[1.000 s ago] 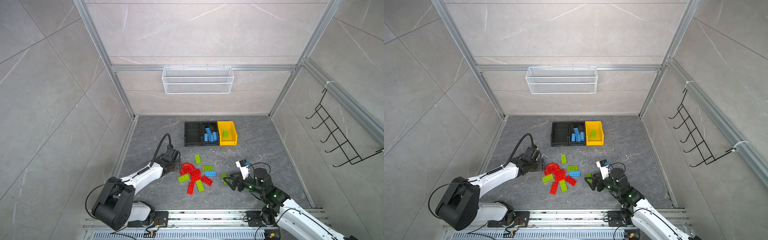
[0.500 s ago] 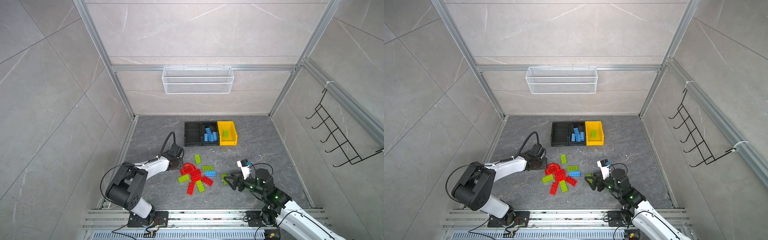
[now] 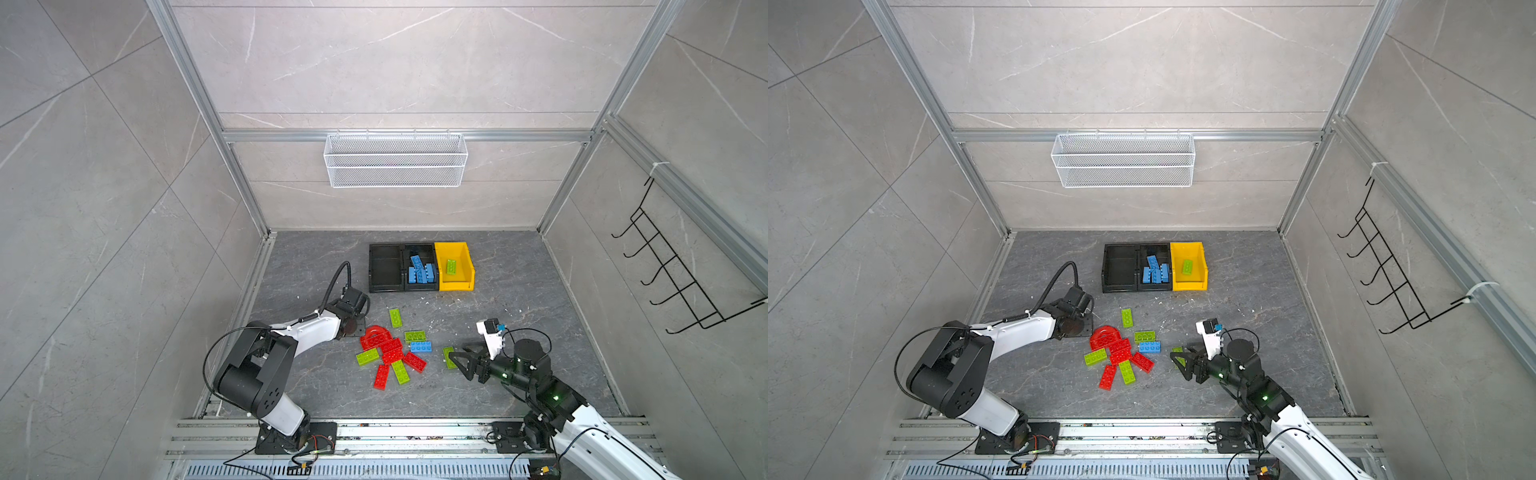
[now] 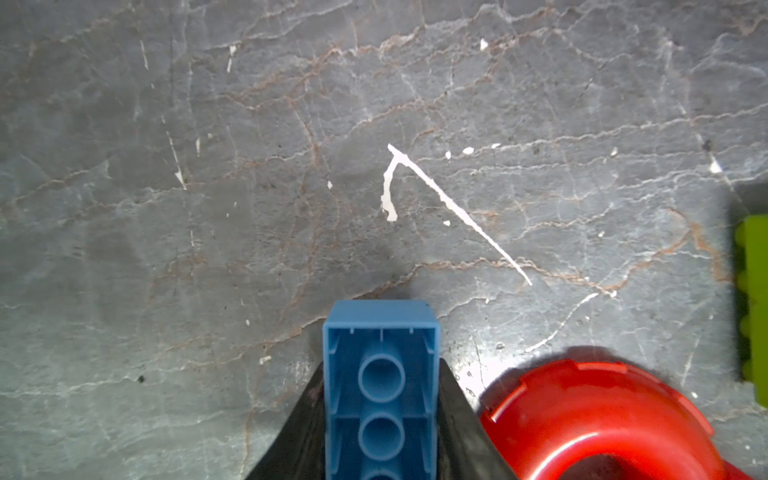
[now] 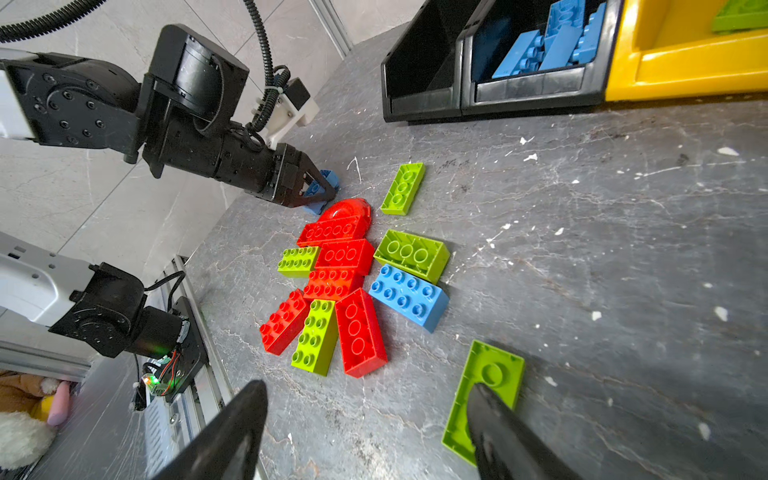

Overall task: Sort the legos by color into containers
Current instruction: 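Close the left gripper on the blue brick and lift it, then carry the blue brick over the black bin with the left gripper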

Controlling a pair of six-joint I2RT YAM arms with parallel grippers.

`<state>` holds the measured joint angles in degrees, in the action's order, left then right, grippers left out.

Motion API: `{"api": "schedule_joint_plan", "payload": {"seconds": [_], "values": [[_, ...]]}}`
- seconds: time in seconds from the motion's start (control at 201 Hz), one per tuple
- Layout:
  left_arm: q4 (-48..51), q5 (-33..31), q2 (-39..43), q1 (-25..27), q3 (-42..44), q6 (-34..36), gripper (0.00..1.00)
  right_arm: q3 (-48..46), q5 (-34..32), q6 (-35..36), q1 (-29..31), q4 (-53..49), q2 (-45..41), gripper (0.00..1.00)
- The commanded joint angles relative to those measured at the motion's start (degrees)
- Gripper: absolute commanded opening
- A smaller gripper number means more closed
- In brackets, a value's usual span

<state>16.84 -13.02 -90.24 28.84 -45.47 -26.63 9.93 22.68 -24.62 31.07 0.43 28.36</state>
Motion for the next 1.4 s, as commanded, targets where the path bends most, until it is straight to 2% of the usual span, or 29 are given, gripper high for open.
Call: {"api": "schedule_joint_plan", "payload": {"seconds": [0.0,0.105,0.194,0.269,0.468,0.597,0.732,1.02,1.175,1.399], "values": [[1.91,-0.93,2.48,0.08,-2.63,1.02,0.23,-0.97,-0.7,0.65,0.25,-0.53,-0.4,0.77],[2.89,-0.69,3.55,0.04,-4.21,1.99,0.21,-0.79,-0.84,0.71,0.3,-0.46,0.26,0.77],[2.97,2.72,3.3,0.13,-7.27,3.49,0.21,-0.77,-0.7,0.72,0.25,-0.47,0.31,0.77],[3.37,6.33,2.18,0.33,-11.51,4.84,0.2,-0.88,-0.87,0.72,0.33,-0.69,-0.38,0.77],[4.49,10.09,-2.66,2.17,-23.83,6.76,0.2,-1.23,-0.69,0.63,0.31,-0.45,-1.08,0.78],[7.07,13.05,-10.33,3.45,-36.18,8.48,0.2,-0.93,-0.48,0.72,0.28,-0.52,-0.47,0.78],[6.78,13.29,-19.09,6.54,-47.89,10.56,0.2,-1.08,-1.46,0.58,0.24,-0.91,-1.15,0.78],[11.66,17.69,-38.75,6.33,-72.66,12.73,0.2,-0.97,-1.58,0.72,0.24,-1.28,-1.02,0.78],[11.86,16.78,-42.87,5.75,-77.42,13.08,0.2,-1.06,-1.58,0.64,0.25,-1.37,-1.72,0.78],[6.28,17.19,-46.92,5.22,-76.73,14.71,0.21,-1.0,-0.19,0.72,0.28,0.22,0.51,0.78]]}}
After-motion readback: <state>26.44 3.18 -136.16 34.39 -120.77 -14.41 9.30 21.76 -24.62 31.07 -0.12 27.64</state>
